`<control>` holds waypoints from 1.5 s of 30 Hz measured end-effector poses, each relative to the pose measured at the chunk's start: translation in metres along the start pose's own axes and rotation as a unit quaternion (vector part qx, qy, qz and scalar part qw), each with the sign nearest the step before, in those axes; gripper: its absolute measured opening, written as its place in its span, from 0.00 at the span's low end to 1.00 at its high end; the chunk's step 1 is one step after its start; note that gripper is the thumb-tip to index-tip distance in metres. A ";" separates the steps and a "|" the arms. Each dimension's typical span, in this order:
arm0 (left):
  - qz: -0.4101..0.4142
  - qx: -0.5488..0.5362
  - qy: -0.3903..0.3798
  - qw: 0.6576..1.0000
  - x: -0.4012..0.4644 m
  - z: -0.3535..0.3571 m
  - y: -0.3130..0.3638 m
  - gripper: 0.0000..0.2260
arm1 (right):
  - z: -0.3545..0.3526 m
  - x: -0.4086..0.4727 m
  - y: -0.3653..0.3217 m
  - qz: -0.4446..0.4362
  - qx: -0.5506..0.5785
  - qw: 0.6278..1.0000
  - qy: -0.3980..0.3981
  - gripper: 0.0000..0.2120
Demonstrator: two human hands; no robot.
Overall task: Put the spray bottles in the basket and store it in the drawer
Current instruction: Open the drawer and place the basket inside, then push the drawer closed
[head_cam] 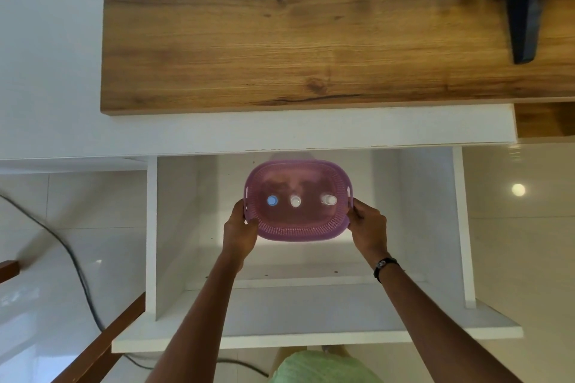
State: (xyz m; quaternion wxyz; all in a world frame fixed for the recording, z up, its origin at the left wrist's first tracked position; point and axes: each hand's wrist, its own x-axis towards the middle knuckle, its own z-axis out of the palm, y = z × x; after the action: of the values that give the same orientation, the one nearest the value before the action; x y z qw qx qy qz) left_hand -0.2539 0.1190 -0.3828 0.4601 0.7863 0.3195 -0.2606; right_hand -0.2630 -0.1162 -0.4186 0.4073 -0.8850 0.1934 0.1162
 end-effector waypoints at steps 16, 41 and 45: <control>0.131 0.082 0.112 0.982 -0.043 -0.012 0.015 0.19 | -0.029 -0.029 -0.041 0.051 -0.013 0.998 -0.022 0.21; 0.297 0.351 -0.065 0.886 -0.207 0.022 -0.031 0.21 | -0.069 -0.189 -0.041 -0.281 -0.272 0.899 -0.197 0.26; 0.306 0.406 -0.083 0.857 -0.204 0.022 -0.028 0.25 | -0.070 -0.187 -0.036 -0.296 -0.283 0.887 -0.211 0.29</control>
State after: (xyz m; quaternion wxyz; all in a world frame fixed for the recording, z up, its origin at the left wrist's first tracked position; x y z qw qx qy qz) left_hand -0.4120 0.0565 -0.2641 0.1817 0.9368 -0.1105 -0.2777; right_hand -0.4124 -0.1019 -0.2820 0.1859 -0.9334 -0.2094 0.2244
